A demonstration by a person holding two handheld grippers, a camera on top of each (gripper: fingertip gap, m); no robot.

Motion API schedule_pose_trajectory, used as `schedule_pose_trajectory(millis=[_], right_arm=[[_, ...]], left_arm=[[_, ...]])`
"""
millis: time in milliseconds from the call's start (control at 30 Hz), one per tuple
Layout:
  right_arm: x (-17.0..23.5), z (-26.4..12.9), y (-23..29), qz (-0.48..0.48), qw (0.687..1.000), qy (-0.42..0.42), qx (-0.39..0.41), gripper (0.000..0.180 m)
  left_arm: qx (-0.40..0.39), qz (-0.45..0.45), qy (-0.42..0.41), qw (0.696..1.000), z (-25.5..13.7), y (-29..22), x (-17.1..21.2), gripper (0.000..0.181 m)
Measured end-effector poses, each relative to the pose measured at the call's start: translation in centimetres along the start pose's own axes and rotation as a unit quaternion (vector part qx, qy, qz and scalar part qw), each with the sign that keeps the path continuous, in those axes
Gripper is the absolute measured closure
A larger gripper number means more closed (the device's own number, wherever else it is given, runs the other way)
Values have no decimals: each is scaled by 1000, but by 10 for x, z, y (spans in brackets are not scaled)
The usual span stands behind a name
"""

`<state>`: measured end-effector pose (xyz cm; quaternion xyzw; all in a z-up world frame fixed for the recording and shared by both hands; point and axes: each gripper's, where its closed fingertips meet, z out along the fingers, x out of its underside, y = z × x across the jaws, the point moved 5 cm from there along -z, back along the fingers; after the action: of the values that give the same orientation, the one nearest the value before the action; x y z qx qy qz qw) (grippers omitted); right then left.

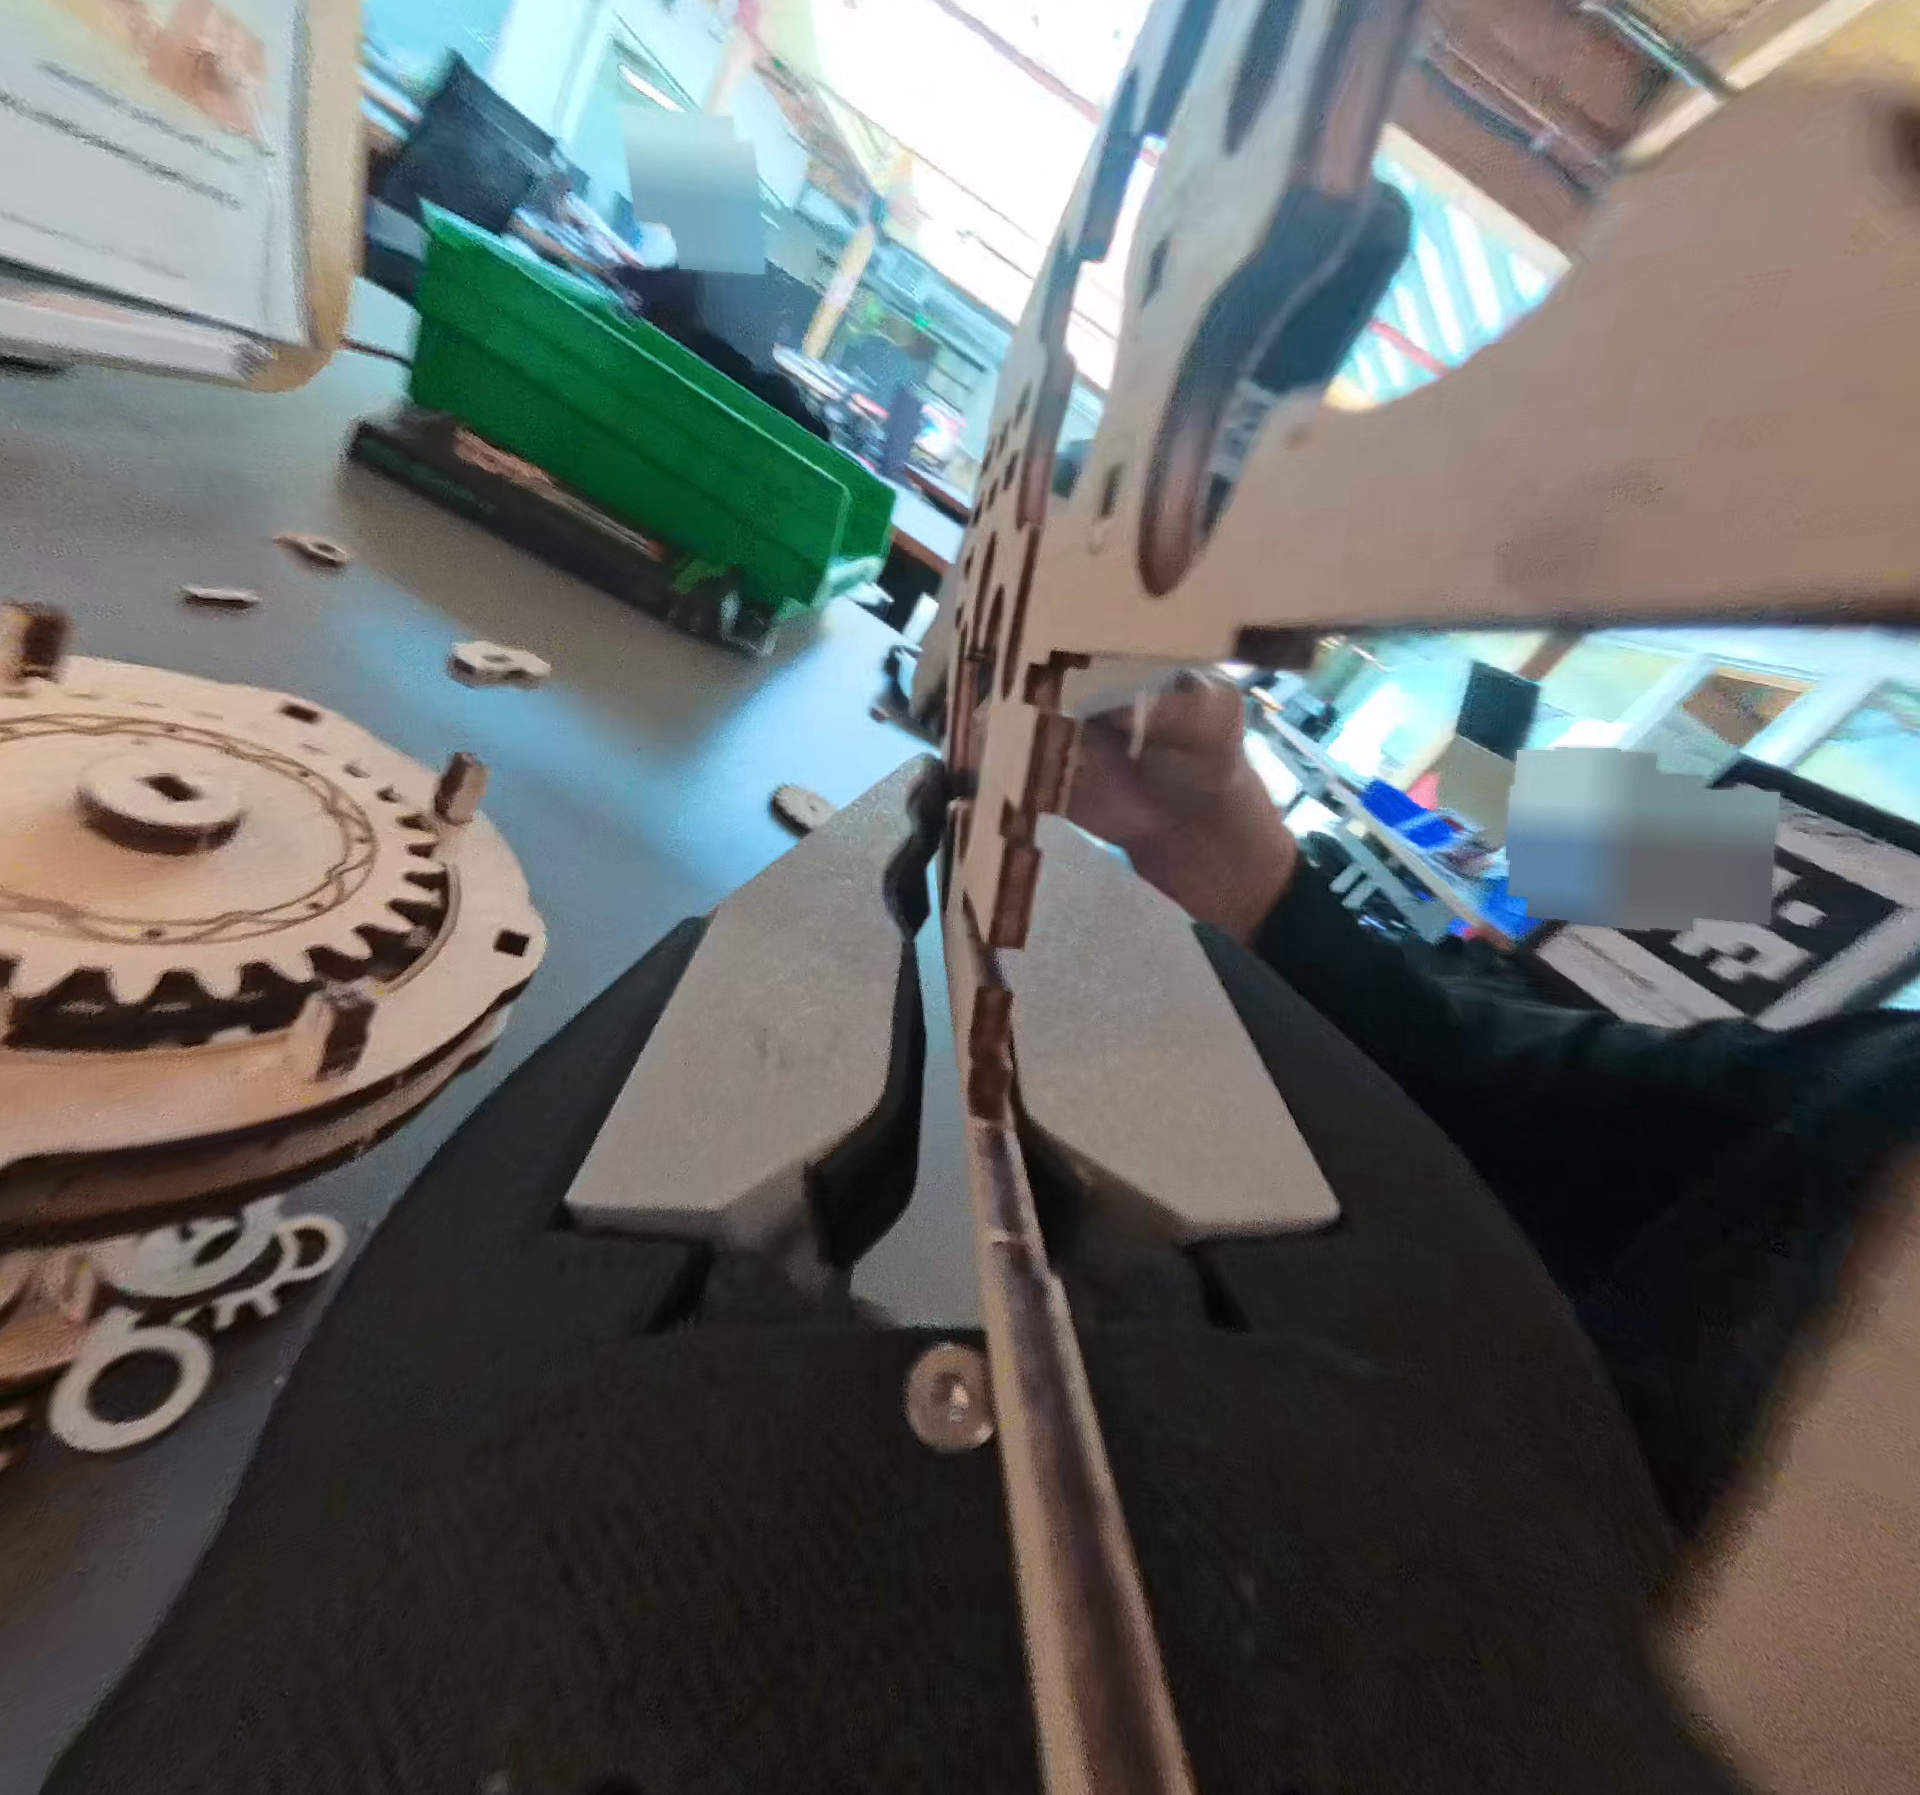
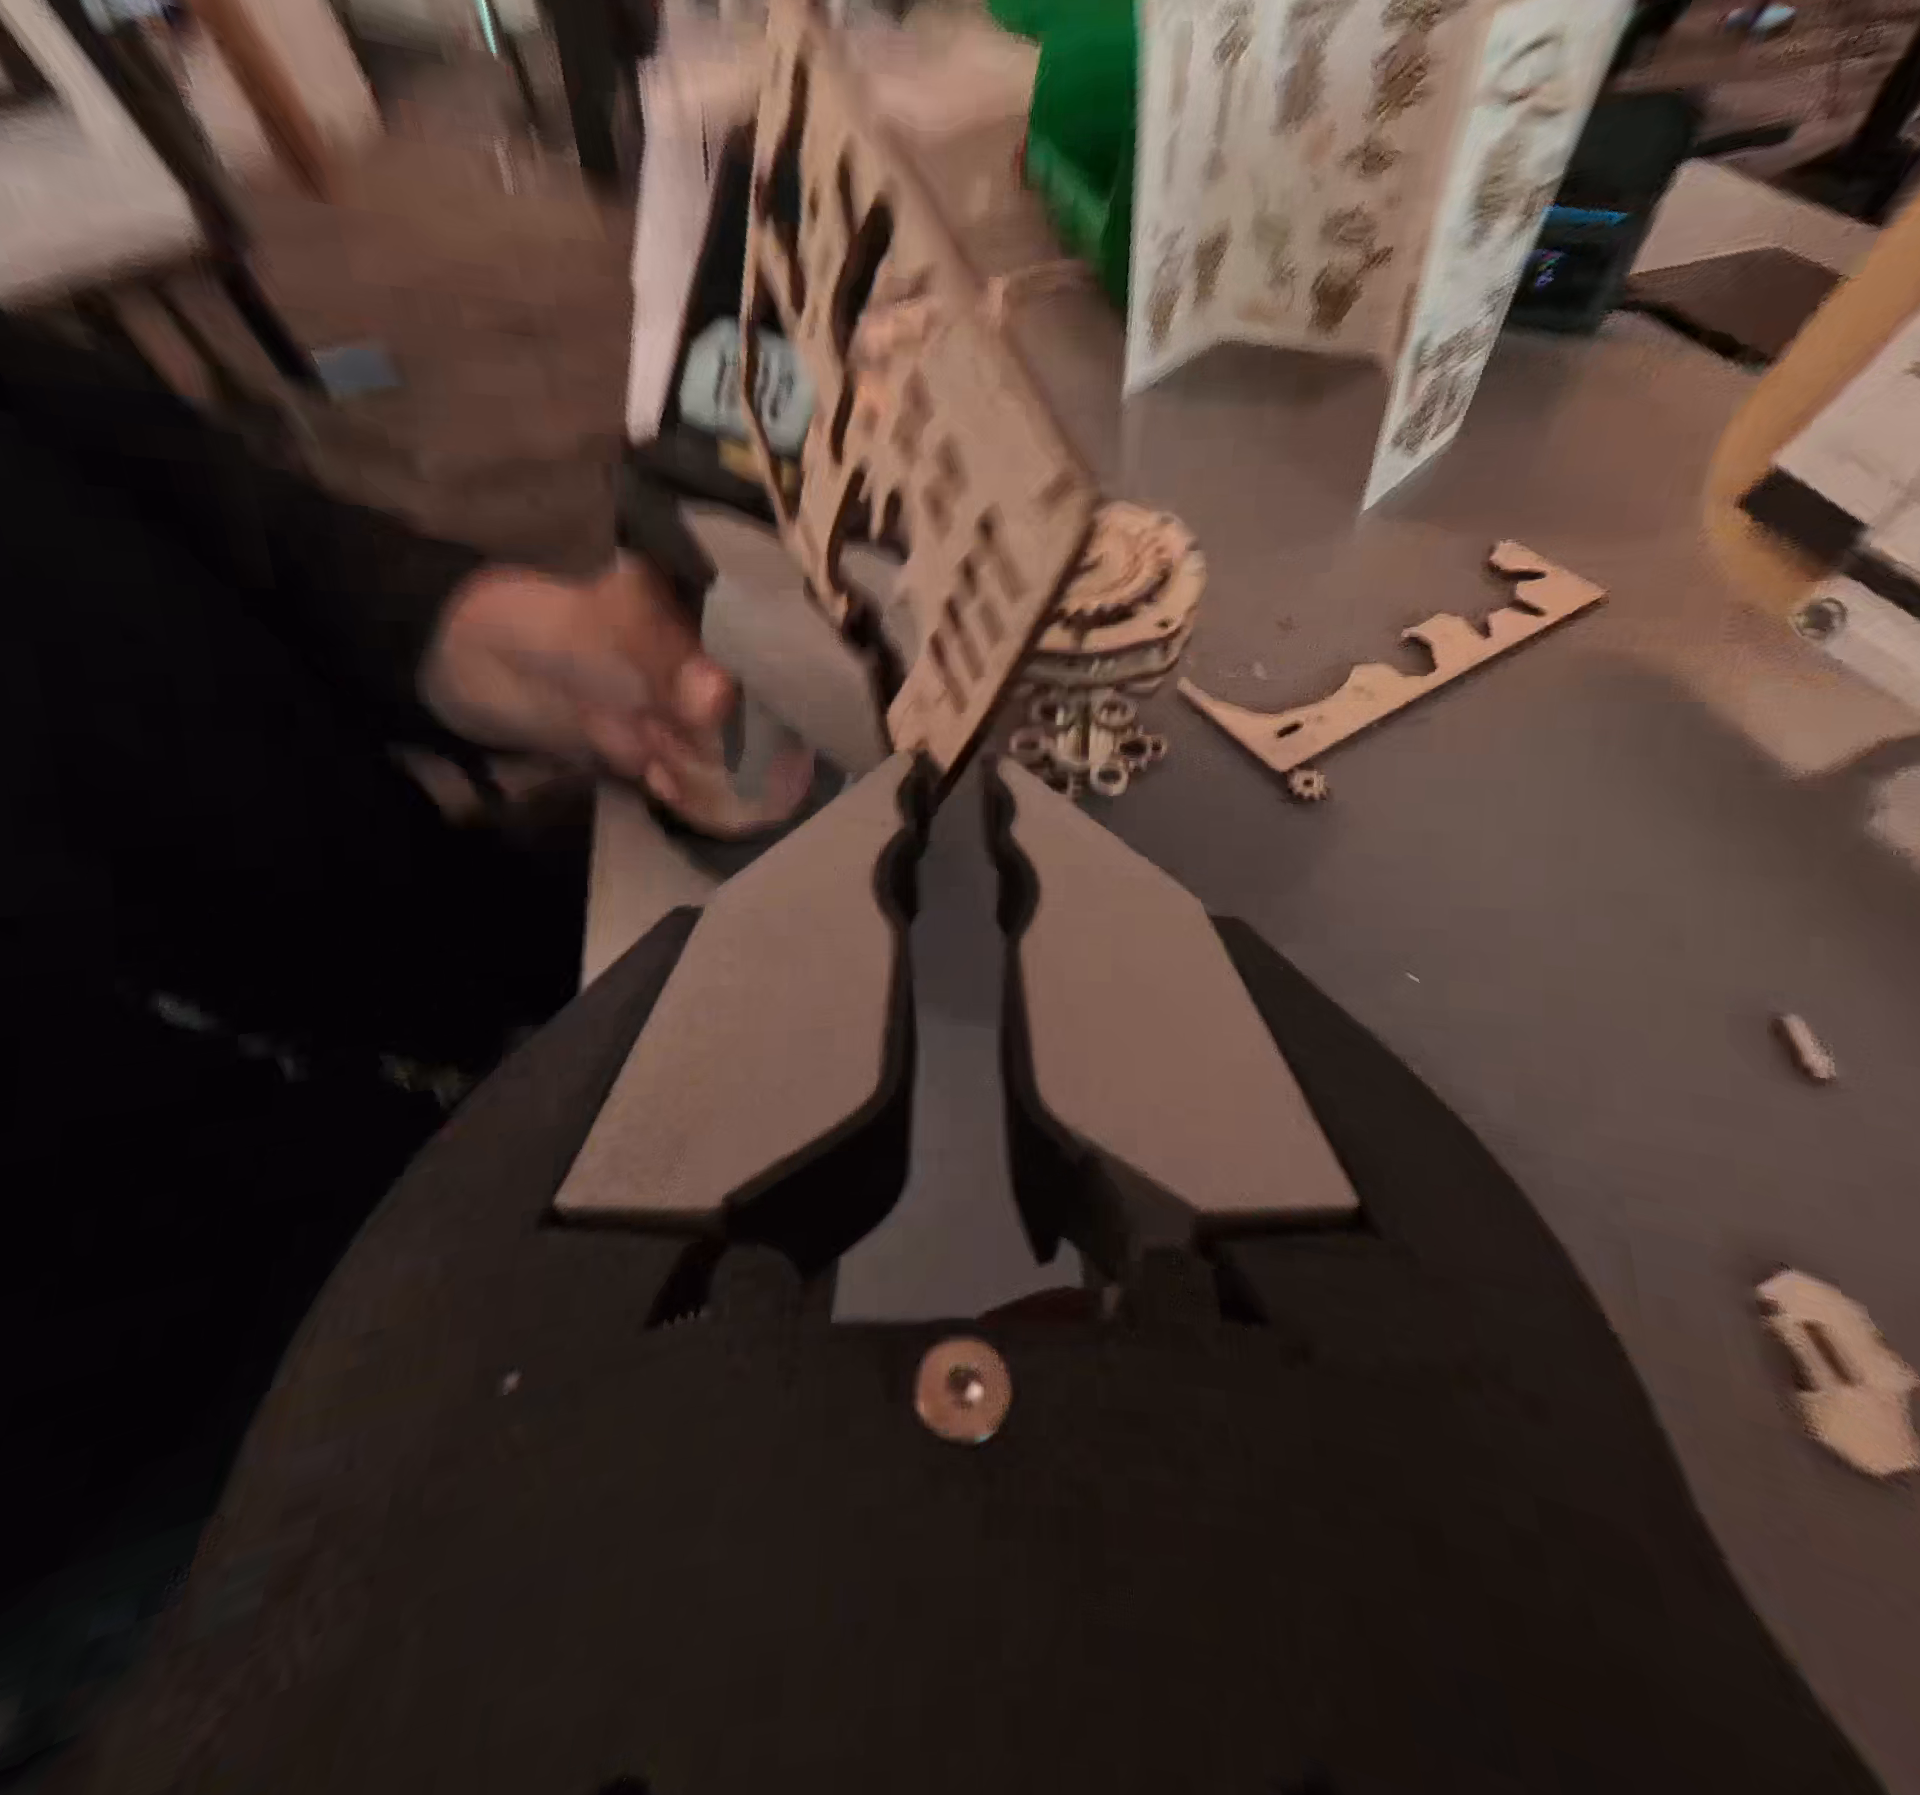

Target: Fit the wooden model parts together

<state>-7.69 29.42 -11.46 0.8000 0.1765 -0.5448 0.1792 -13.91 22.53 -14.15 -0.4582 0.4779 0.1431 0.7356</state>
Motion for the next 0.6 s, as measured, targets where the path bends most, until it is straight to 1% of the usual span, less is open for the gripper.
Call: schedule_pose_trajectory(millis=[33, 67, 100, 133, 167, 300, 367, 400, 433, 500, 600], right_arm=[[-2, -6, -6, 36, 998, -59, -4, 158], [-5, -14, -8, 49, 991, -126, -16, 164], [-9, -21, -6, 49, 983, -176, -30, 168], [-9, -23, -2, 46, 980, -191, -45, 171], [-6, -22, 1, 42, 981, -180, -56, 169], [6, -3, 2, 25, 992, -114, -40, 155], [10, 7, 3, 5, 995, -87, -41, 154], [9, 9, 4, -3, 995, -87, -43, 156], [8, 9, 4, -7, 994, -95, -49, 168], [7, 8, 5, -4, 992, -105, -66, 168], [8, 6, 10, 15, 986, -125, -112, 162]], left_arm=[[5, -11, 14, 1000, 2, 1, 2, 181], [13, -11, 17, 1000, 3, 0, 3, 181], [22, -13, 24, 999, 4, -1, 4, 181], [21, -16, 22, 999, 4, 0, 4, 181], [20, -21, 18, 999, 3, 1, 3, 180], [38, -31, 27, 998, 4, 0, 4, 180], [41, -26, 34, 998, 5, -2, 6, 180], [35, -29, 35, 998, 5, 0, 6, 180], [41, -34, 31, 998, 5, 0, 5, 180], [44, -44, 27, 998, 3, 2, 4, 179], [53, -43, 28, 997, 3, 0, 5, 178]])
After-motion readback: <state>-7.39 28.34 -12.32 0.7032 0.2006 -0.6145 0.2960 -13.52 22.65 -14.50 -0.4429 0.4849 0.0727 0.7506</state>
